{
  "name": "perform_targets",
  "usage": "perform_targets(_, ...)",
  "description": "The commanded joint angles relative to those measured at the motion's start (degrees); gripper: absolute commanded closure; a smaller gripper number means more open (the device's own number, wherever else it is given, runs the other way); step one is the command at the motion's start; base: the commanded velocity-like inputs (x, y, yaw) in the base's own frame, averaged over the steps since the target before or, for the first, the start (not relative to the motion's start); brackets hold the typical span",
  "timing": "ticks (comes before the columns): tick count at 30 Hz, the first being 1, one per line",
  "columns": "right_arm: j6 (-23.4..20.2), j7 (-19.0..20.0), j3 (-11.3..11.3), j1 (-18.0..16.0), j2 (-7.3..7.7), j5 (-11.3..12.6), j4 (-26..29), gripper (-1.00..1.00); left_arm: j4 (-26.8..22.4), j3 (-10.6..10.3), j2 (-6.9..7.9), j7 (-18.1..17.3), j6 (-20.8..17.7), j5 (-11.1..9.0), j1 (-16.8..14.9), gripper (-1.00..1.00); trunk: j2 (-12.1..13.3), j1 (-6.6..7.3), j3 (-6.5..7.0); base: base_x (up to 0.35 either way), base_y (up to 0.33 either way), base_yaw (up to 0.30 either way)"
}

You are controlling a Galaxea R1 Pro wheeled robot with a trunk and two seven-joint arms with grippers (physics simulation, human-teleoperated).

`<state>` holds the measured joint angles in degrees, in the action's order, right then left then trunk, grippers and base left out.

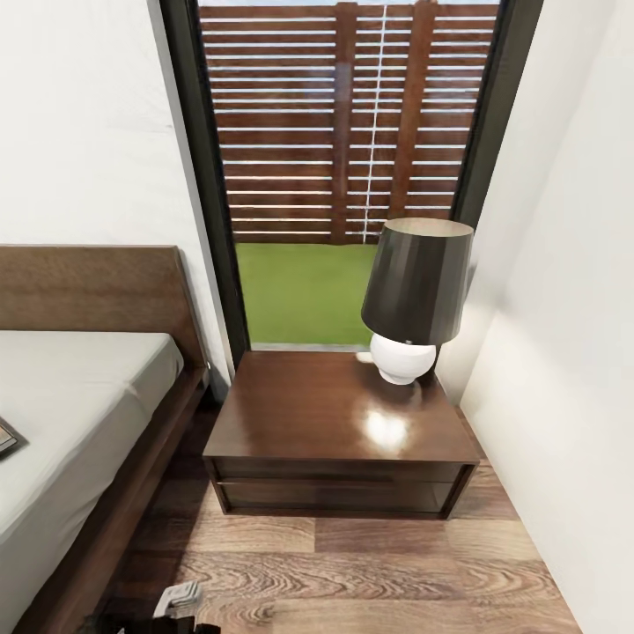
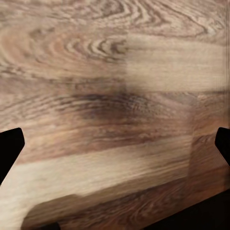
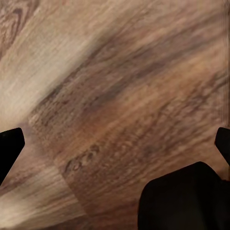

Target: In the bedroom, move the book from the bed onto either nightstand, and place the two sandals side by side next to the bed.

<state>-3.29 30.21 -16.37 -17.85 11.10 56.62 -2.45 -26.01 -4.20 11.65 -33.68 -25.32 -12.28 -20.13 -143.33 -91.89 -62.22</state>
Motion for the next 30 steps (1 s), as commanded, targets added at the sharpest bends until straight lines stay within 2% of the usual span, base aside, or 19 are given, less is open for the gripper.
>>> perform_targets(1, -0.3, 0.4, -0.3, -0.1, 0.21, 0.6, -0.1, -1.0, -0.7, -0.3, 0.08, 0.1, -0.9, -0.6, -0.1, -1.0, 0.0, 0.01, -0.05, 0.0, 0.0, 0.0)
perform_targets(6, -0.4, 0.4, -0.4, -0.1, 1.6, 0.7, 1.6, -1.0, -4.2, 0.6, 0.15, -0.1, -2.1, -1.4, -0.2, -1.0, 0.0, 0.01, -0.05, 0.0, 0.0, 0.0)
perform_targets(10, -0.5, 0.4, -0.4, -0.1, 2.34, 0.7, 4.0, -1.0, -6.7, 1.7, 0.14, -0.1, -2.6, -3.7, -0.3, -1.0, 0.0, 0.01, -0.05, 0.0, 0.0, 0.0)
perform_targets(17, -1.1, 0.3, -0.4, -0.1, 3.33, 0.6, 8.1, -1.0, -13.9, 2.3, 0.48, -0.1, -5.2, -9.6, -0.6, -1.0, 0.0, 0.01, -0.05, 0.0, 0.0, 0.0)
perform_targets(18, -1.6, 0.3, -0.4, -0.1, 3.69, 0.6, 9.4, -1.0, -16.5, 2.4, 0.66, -0.2, -6.7, -11.5, -0.7, -1.0, 0.0, 0.01, -0.05, 0.0, 0.0, 0.0)
perform_targets(19, -2.0, 0.3, -0.3, -0.1, 3.88, 0.7, 10.0, -1.0, -17.8, 2.4, 0.75, -0.1, -7.4, -12.3, -0.7, -1.0, 0.0, 0.01, -0.05, 0.0, 0.0, 0.0)
perform_targets(28, -8.6, 0.3, -0.3, -0.1, 5.5, 0.7, 15.6, -1.0, -29.7, 2.6, 1.56, 0.0, -13.0, -19.1, -0.9, -1.0, 0.0, 0.01, -0.05, 0.0, 0.0, 0.0)
perform_targets(30, -10.2, 0.3, -0.3, -0.1, 5.72, 0.7, 16.9, -1.0, -32.8, 2.6, 1.76, 0.1, -15.7, -20.9, -1.7, -1.0, 0.0, 0.01, -0.05, 0.0, 0.0, 0.0)
